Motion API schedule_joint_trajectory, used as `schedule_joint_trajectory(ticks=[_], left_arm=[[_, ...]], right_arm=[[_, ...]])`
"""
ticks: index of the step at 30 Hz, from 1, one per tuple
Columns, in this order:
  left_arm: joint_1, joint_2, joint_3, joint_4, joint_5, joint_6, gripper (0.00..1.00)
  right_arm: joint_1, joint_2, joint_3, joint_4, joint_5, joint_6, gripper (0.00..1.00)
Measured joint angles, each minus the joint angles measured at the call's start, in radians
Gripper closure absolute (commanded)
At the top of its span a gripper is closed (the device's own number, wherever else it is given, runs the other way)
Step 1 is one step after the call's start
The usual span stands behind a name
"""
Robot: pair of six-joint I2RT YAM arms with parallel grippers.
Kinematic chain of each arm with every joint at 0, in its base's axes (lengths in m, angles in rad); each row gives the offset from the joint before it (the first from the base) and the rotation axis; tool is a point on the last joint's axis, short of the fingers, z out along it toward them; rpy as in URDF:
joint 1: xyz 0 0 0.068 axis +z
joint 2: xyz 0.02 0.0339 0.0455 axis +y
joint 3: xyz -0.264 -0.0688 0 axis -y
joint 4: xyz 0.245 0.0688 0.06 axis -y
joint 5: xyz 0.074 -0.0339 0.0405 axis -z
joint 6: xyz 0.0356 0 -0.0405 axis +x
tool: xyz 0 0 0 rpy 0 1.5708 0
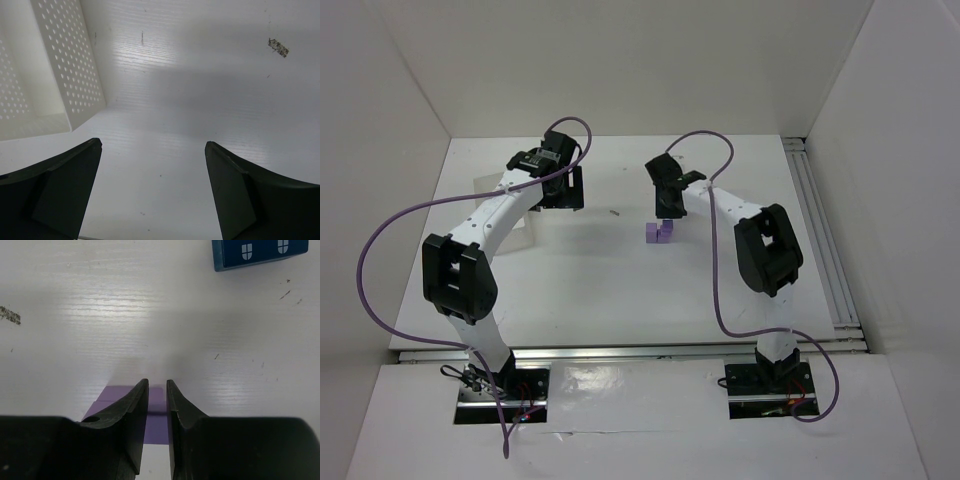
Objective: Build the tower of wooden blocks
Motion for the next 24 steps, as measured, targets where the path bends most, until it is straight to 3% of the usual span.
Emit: schedule_joint_trajectory(ticks=[7,18,19,20,24], left_arm=[[0.0,0.0,0.0,0.0,0.0,0.0,0.03],[-0.019,0.0,0.0,0.003,0.02,-0.01,0.03],[-0.024,0.0,0.0,0.003,0.021,-0.015,0.03],[-0.031,0.002,0.0,0.003,0.023,-0.019,0.03],[-0.05,0.007,0.0,0.003,0.028,-0.023,0.03]], right_arm=[[0.0,-0.013,0.0,-0.001,0.007,0.0,0.72],[-0.008,-0.018,0.076,-0.021,0.043,-0.008,0.33],[-0.01,-0.021,0.089,-0.021,0.044,-0.008,0.16],[-0.013,-0.025,0.099,-0.021,0.044,-0.005,0.12],[-0.041,-0.056,0.098,-0.015,0.008,-0.014,0.02]])
